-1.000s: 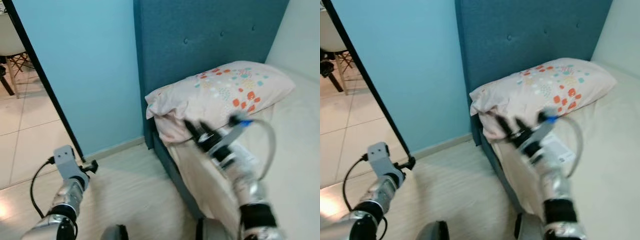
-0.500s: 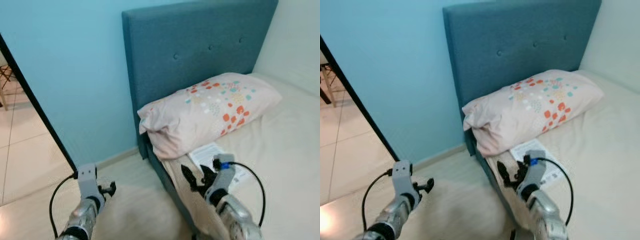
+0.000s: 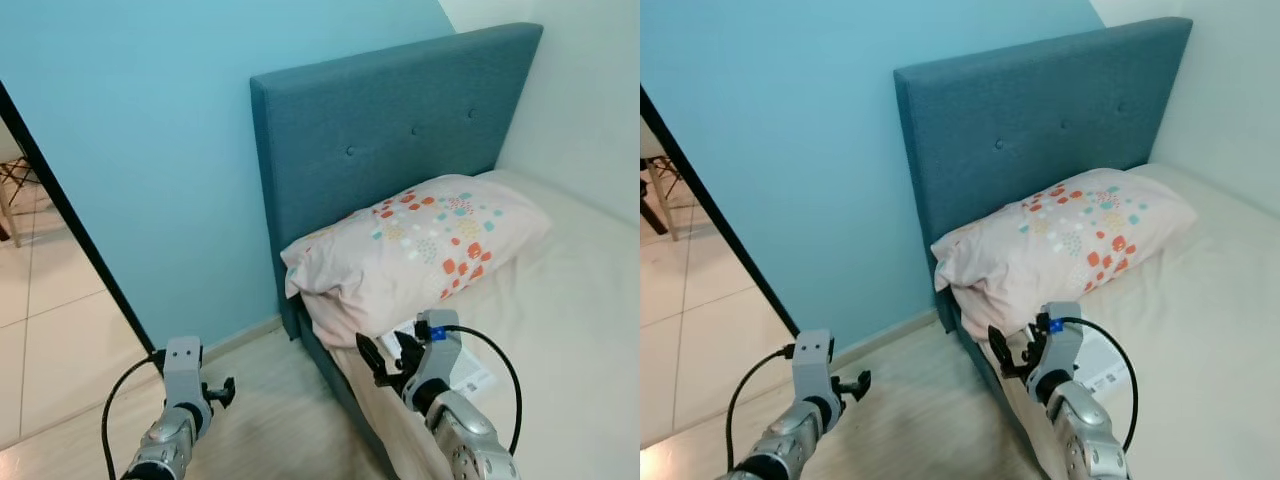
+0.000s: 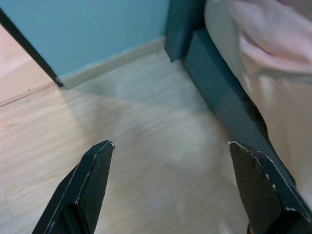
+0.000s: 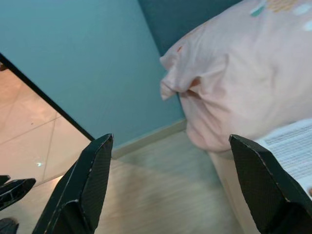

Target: Clean up the room

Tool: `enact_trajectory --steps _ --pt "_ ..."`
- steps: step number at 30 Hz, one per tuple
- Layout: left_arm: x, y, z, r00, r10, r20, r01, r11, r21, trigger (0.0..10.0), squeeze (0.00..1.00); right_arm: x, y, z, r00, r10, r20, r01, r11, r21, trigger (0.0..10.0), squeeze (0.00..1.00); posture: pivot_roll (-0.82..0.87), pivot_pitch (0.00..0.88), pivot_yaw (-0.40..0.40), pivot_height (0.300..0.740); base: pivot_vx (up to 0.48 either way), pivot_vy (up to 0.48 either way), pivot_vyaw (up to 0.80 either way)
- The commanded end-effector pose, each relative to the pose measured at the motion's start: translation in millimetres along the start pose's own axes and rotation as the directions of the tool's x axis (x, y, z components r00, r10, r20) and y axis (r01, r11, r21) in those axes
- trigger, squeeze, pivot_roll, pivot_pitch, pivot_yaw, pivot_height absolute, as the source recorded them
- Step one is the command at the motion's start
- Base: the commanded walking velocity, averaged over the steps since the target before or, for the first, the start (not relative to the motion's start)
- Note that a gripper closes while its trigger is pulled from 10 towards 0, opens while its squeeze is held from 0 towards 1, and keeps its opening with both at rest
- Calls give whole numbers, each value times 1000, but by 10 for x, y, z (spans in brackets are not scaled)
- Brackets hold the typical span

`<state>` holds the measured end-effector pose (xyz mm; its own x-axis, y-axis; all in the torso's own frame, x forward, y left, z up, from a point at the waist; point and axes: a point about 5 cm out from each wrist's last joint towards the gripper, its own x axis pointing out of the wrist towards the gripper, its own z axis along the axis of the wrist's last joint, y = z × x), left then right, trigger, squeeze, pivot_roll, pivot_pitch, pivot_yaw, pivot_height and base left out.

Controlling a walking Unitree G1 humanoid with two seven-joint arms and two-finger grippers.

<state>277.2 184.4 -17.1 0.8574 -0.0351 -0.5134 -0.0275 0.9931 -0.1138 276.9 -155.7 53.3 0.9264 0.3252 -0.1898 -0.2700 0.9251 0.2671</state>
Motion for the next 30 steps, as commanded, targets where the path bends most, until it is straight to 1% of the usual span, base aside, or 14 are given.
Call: enact_trajectory --steps 1,8,11,13,15,16,18,19,21,23,25,27,28,30 --pt "-40 35 -118 999 10 -40 -10 1000 8 10000 0 -21 12 -28 1000 -3 -12 3 1000 -5 10000 0 -10 0 8 709 -266 0 0" --pt "-99 49 -297 994 23 -104 -19 999 37 10000 0 -25 -37 -17 999 -29 -14 29 1000 -10 10000 0 -12 0 6 729 0 0 0" --pt "-159 112 -431 986 52 -158 -43 997 60 10000 0 -46 -143 -17 997 -74 -17 74 997 -12 10000 0 -17 0 8 739 0 0 0" --pt "-264 224 -626 966 100 -238 -81 993 86 10000 0 -119 -346 -58 987 -155 -40 155 988 -11 10000 0 -21 0 10 740 0 0 0" --pt "-264 224 -626 966 100 -238 -81 993 86 10000 0 -119 -346 -58 987 -155 -40 155 988 -11 10000 0 -21 0 10 740 0 0 0" --pt "-324 284 -724 951 126 -281 -107 991 83 10000 0 -184 -486 -100 974 -219 -57 219 976 -13 10000 0 -21 0 10 740 0 0 0" --pt "-434 371 -896 917 171 -361 -145 985 98 10000 0 -368 -809 -303 897 -409 -166 400 913 -83 10000 0 -28 0 11 740 0 0 0" --pt "-434 371 -896 917 171 -361 -145 985 98 10000 0 -368 -809 -303 897 -409 -166 400 913 -83 10000 0 -28 0 11 740 0 0 0" --pt "-505 402 -1006 891 191 -411 -162 981 105 10000 0 -591 -989 -577 809 -510 -292 500 858 -114 10000 0 -31 0 10 740 0 0 0" --pt "-505 402 -1006 891 191 -411 -162 981 105 10000 0 -591 -989 -577 809 -510 -292 500 858 -114 10000 0 -31 0 10 740 0 0 0" --pt "-555 385 -1097 871 193 -453 -162 981 106 10000 0 -981 -1055 -1035 667 -570 -480 589 798 -128 10000 0 -28 0 7 740 0 0 0" --pt "-555 385 -1097 871 193 -453 -162 981 106 10000 0 -981 -1055 -1035 667 -570 -480 589 798 -128 10000 0 -28 0 7 740 0 0 0" --pt "-559 358 -1117 866 188 -463 -157 982 105 10000 0 -1168 -1025 -1238 603 -576 -552 616 776 -136 10000 0 -30 0 8 740 0 0 0" --pt "-559 358 -1117 866 188 -463 -157 982 105 10000 0 -1168 -1025 -1238 603 -576 -552 616 776 -136 10000 0 -30 0 8 740 0 0 0"
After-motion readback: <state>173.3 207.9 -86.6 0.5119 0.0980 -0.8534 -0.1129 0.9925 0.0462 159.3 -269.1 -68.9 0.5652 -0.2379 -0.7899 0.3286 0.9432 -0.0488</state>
